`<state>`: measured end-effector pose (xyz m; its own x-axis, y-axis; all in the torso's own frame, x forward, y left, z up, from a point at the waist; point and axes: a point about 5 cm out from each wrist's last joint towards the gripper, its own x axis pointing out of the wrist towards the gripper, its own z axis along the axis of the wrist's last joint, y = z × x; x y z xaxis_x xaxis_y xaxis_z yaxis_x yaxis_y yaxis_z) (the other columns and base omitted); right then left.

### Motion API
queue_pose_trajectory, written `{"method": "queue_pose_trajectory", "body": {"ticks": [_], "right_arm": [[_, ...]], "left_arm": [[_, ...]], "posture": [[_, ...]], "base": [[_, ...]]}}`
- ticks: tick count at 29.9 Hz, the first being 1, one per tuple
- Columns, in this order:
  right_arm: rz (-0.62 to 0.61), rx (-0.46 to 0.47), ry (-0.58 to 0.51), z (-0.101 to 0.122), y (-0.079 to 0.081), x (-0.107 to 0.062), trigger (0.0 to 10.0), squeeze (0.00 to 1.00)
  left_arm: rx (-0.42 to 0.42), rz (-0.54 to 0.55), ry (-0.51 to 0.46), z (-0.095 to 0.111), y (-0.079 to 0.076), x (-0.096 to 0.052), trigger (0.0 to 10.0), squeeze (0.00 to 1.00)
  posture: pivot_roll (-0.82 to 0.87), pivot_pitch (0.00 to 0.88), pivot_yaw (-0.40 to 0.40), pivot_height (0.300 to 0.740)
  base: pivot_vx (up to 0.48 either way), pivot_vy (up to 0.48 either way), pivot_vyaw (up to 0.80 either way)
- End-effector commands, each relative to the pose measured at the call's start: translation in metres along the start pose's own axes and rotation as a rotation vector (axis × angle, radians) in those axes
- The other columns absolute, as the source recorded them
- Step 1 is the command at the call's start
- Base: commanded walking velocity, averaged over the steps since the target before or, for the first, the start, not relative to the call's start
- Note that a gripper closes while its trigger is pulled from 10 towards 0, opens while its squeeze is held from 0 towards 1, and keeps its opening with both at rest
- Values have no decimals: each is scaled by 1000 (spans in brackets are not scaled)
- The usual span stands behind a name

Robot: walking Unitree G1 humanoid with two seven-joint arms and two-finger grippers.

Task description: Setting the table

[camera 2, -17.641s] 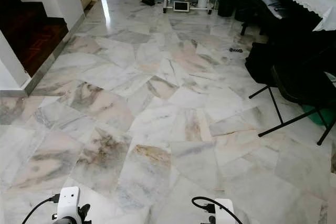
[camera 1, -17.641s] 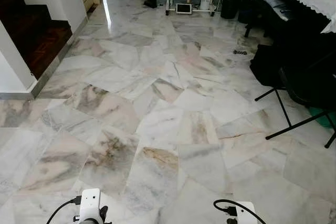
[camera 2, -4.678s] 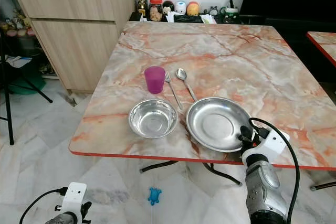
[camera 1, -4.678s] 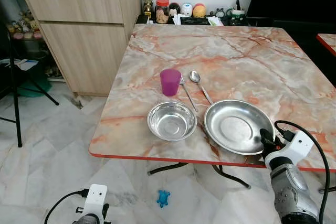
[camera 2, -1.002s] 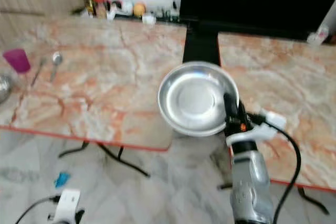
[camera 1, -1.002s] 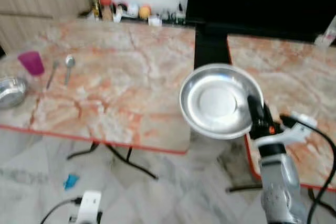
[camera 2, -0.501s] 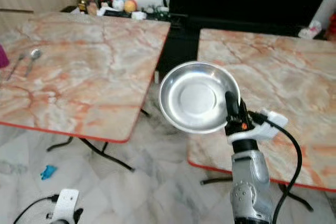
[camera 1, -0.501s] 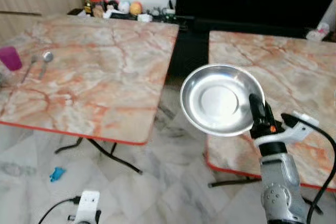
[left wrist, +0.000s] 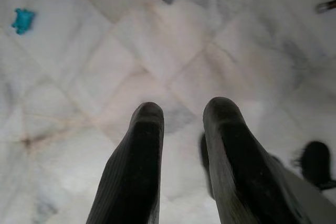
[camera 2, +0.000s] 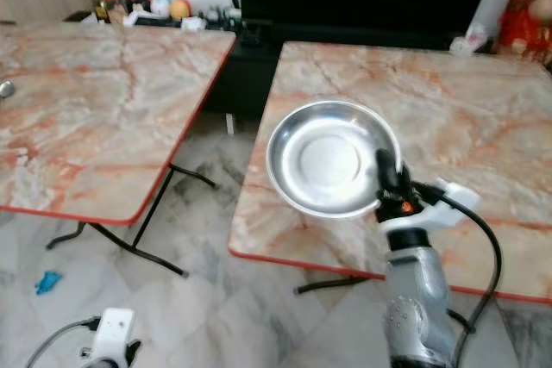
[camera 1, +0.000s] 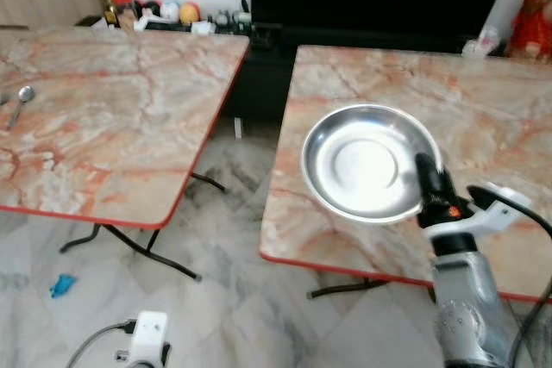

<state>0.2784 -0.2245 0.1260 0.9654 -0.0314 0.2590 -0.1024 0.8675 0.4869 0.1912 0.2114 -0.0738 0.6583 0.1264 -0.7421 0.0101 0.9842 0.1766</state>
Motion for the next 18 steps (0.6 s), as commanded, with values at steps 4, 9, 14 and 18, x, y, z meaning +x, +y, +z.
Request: {"method": "queue_pose_trajectory", "body": {"ticks": [4, 9, 14, 18], "right_arm": [[30, 7, -28, 4, 9, 7, 10000, 0], [14, 0, -28, 5, 6, 7, 10000, 0], [-17, -5, -35, 6, 2, 8, 10000, 0], [-68, -9, -33, 7, -4, 10, 10000, 0]], "left_arm": [[2, 17, 7, -1, 8, 0, 10000, 0], [2, 19, 7, -2, 8, 0, 10000, 0], [-12, 12, 9, -2, 8, -1, 10000, 0], [-15, 14, 8, -2, 9, -1, 10000, 0]], "posture": [[11, 0, -26, 740], [11, 0, -26, 740], [16, 0, -26, 740], [18, 0, -28, 740]], "base": [[0, -334, 0], [0, -334, 0], [0, -128, 0], [0, 0, 0]]}}
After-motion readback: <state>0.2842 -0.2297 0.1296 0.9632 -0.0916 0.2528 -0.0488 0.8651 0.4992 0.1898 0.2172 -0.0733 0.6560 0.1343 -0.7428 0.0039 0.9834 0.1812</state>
